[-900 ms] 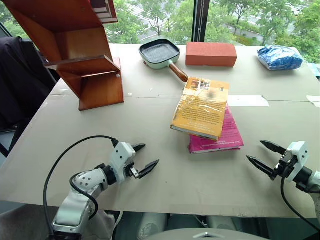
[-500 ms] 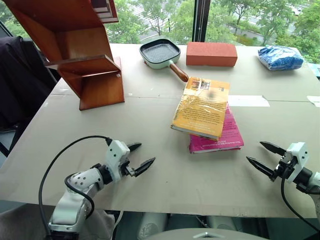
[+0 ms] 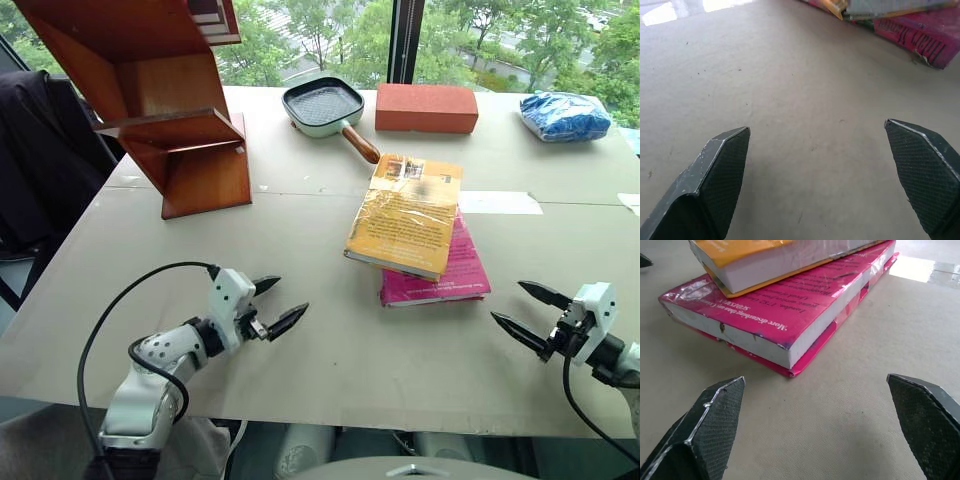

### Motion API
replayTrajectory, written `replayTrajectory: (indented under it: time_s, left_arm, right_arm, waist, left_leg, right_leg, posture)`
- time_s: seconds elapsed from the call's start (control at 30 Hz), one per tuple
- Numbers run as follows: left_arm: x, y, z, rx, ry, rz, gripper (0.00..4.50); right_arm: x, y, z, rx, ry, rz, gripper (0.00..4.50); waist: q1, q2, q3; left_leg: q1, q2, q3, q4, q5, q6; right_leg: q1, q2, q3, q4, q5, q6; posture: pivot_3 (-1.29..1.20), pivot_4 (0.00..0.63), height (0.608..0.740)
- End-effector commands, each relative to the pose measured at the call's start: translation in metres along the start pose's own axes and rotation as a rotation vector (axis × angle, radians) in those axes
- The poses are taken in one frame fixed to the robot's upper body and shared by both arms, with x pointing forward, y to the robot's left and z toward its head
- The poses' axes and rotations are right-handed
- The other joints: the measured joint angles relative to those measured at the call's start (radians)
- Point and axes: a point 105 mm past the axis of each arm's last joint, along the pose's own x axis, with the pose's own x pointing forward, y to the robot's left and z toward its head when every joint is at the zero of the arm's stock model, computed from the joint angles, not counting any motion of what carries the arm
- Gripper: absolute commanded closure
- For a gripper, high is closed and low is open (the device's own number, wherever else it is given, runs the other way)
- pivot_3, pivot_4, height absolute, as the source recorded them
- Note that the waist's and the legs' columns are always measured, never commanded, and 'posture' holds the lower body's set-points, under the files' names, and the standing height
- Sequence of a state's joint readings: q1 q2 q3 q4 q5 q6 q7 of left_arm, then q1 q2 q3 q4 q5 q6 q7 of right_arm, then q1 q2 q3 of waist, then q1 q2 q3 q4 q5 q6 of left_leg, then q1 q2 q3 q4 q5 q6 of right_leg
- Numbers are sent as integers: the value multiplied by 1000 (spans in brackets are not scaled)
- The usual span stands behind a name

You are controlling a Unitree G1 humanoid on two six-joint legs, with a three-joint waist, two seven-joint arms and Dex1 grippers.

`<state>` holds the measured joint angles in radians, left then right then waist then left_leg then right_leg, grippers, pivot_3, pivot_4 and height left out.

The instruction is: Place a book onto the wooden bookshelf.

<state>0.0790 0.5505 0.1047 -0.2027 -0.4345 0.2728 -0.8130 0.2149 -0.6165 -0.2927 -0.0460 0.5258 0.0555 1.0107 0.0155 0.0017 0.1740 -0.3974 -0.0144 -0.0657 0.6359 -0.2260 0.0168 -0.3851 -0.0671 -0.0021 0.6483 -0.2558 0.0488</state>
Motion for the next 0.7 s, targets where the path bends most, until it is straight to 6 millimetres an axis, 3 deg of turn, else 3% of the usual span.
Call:
replayTrajectory:
  time_s: [0.03, 0.23, 0.37, 0.47, 0.7]
  left_arm:
    - [7, 11, 32, -100, -79, -16, 69]
    - [32, 28, 57, -248, 13, -157, 69]
    - [65, 33, 72, -461, 50, -250, 69]
    - [87, 40, 75, -585, 83, -280, 69]
    - [126, 26, 85, -671, 184, -415, 69]
  right_arm:
    - [-8, 10, 26, -39, -34, 45, 0]
    - [-18, 26, 67, -51, -65, 129, 0]
    - [-18, 36, 98, -71, -106, 173, 0]
    - [-16, 40, 109, -114, -102, 174, 0]
    - [-15, 49, 129, -145, -151, 138, 0]
  waist:
    - [0, -1, 0]
    - [-7, -3, 1]
    - [-6, -11, 6]
    - [-4, -13, 7]
    - [-5, -19, 10]
  left_leg:
    - [0, 0, -1, 0, 0, 0]
    - [0, 0, 1, 1, 0, 0]
    - [0, 0, 2, 5, 0, 0]
    - [-1, -1, 2, 7, 0, 0]
    - [-4, -2, 3, 7, 0, 0]
  right_leg:
    - [0, 0, 0, 0, 1, 1]
    - [0, 3, 1, 2, 1, 7]
    - [0, 5, 0, 7, 0, 8]
    - [0, 6, -1, 9, 0, 9]
    - [-2, 5, -1, 8, 1, 7]
  posture:
    - [0, 150, 740]
    - [0, 150, 740]
    - [0, 150, 740]
    - [0, 150, 740]
    - [0, 150, 740]
